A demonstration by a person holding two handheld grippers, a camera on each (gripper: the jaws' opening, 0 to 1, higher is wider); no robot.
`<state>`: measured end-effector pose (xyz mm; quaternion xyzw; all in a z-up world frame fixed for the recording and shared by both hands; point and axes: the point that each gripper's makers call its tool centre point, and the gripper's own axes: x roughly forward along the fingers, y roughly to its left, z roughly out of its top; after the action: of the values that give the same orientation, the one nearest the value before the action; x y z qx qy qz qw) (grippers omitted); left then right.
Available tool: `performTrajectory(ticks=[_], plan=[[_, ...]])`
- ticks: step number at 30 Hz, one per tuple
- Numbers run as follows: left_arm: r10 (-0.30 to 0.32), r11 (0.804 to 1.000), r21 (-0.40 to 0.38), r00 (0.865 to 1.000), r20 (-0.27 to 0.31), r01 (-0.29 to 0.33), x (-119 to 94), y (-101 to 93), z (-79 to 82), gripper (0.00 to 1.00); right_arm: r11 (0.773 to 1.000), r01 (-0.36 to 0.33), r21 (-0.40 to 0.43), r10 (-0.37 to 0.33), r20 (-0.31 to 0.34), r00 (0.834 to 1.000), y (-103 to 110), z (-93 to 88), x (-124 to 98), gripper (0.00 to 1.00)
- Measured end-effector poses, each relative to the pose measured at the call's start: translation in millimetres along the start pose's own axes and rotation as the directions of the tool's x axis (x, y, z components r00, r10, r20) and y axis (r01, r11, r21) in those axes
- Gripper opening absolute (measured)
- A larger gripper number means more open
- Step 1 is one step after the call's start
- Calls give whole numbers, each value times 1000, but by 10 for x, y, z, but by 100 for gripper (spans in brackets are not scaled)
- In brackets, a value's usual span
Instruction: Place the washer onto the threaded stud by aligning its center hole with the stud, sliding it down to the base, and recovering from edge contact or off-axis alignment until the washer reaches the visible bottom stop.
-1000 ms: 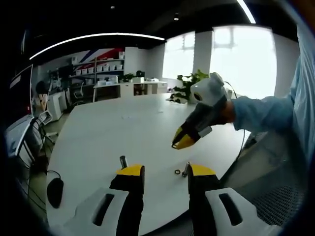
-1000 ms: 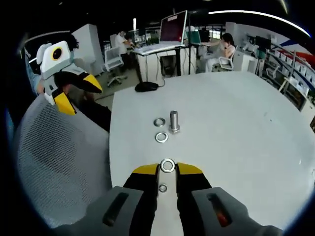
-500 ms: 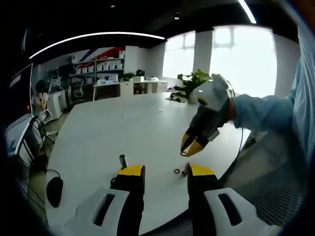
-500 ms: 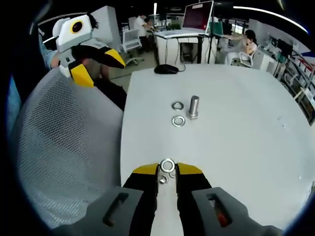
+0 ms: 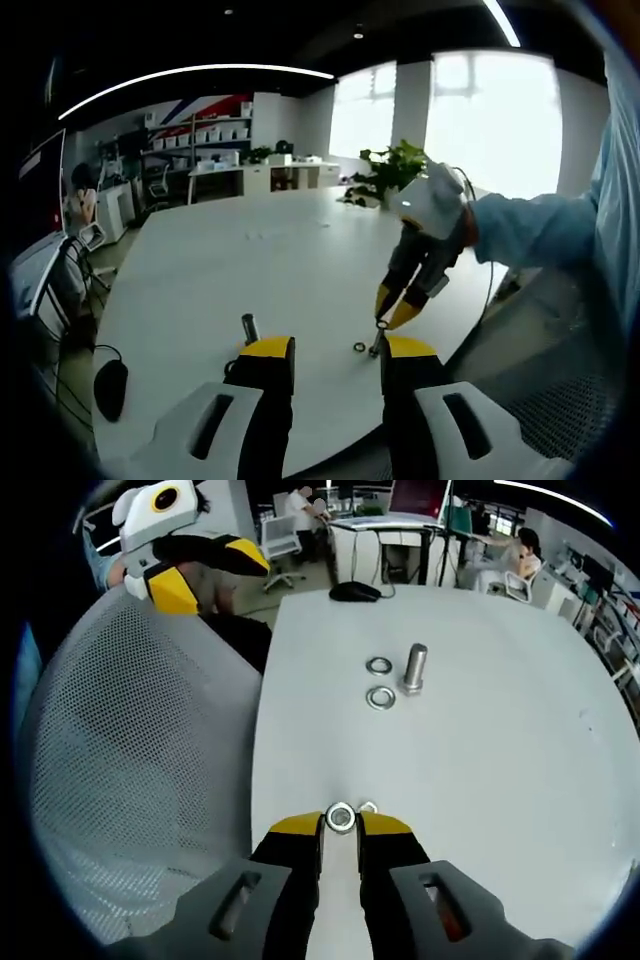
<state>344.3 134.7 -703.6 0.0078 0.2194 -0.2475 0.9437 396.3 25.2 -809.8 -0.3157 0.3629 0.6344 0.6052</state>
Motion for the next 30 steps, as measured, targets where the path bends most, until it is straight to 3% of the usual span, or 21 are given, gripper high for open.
performTrajectory(ticks=[22, 30], plan=[[-3, 1000, 1, 1000, -1, 3, 1, -5, -3, 32, 1000, 5, -10, -5, -29, 1000, -5, -51, 74, 14], [-1, 1000, 1, 1000, -1, 1, 1, -3, -4, 32, 1000, 9, -21, -9, -13, 1000, 0, 9, 48, 14]])
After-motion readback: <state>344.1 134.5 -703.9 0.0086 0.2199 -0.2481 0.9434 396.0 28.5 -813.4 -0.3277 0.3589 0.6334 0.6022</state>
